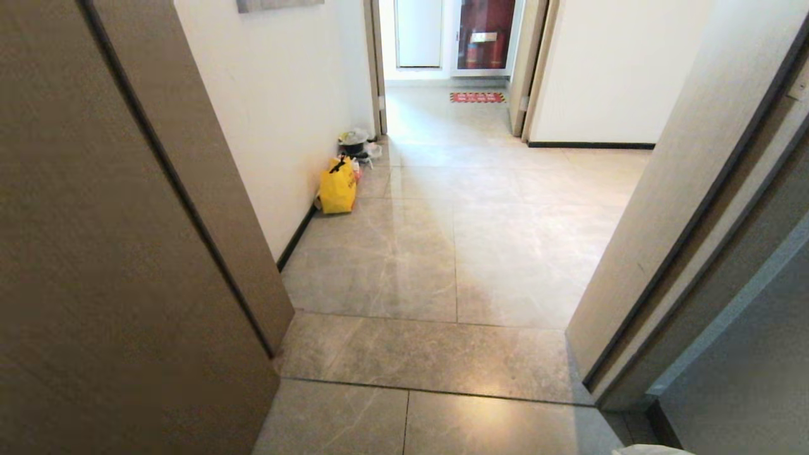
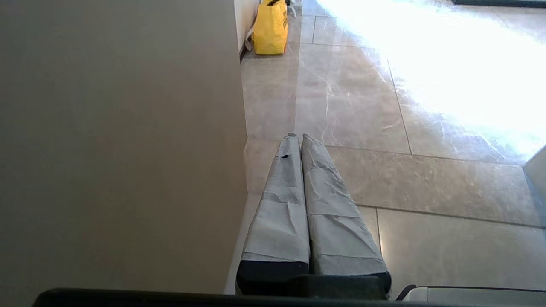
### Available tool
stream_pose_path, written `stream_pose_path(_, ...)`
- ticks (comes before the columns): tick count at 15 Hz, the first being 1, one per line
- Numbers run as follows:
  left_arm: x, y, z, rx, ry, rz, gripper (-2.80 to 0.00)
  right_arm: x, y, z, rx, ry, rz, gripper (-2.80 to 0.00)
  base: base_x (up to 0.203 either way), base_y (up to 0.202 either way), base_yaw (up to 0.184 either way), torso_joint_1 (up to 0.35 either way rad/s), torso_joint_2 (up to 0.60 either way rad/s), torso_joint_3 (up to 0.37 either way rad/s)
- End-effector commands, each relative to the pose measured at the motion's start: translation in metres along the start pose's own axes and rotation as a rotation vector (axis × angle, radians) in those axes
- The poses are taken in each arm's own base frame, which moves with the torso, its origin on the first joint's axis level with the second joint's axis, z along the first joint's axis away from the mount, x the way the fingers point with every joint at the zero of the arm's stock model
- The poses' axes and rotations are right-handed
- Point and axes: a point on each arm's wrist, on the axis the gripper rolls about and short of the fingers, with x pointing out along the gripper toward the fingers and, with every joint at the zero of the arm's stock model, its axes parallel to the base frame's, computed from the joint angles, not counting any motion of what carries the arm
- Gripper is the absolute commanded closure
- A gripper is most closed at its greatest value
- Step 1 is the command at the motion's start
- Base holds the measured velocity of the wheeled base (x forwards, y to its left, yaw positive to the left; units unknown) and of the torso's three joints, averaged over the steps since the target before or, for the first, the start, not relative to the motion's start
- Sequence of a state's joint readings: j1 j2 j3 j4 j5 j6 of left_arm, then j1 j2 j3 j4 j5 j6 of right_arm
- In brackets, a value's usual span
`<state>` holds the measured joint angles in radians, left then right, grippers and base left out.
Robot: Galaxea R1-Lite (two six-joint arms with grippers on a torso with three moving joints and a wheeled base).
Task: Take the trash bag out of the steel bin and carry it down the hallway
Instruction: Put the trash bag at the door
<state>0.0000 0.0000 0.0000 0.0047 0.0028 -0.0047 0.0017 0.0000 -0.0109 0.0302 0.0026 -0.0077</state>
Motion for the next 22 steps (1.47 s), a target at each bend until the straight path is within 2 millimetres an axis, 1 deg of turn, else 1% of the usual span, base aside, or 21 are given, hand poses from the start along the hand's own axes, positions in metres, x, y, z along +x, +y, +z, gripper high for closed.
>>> stream_pose_path(1, 0.0000, 0.0000, 0.0000, 0.000, 0.000, 0.000, 0.00, 0.0000, 0.0000, -0.0001, 0.000, 0.001, 0.001, 0.00, 0.192, 0.000, 0.000, 0.005, 0.00, 0.002)
stream_pose_path(22, 0.0000, 0.0000, 0.0000, 0.000, 0.000, 0.000, 0.00, 0.0001, 0.0000, 0.0000, 0.000, 0.002, 0.000, 0.00, 0.191, 0.000, 0.001, 0.001, 0.00, 0.002)
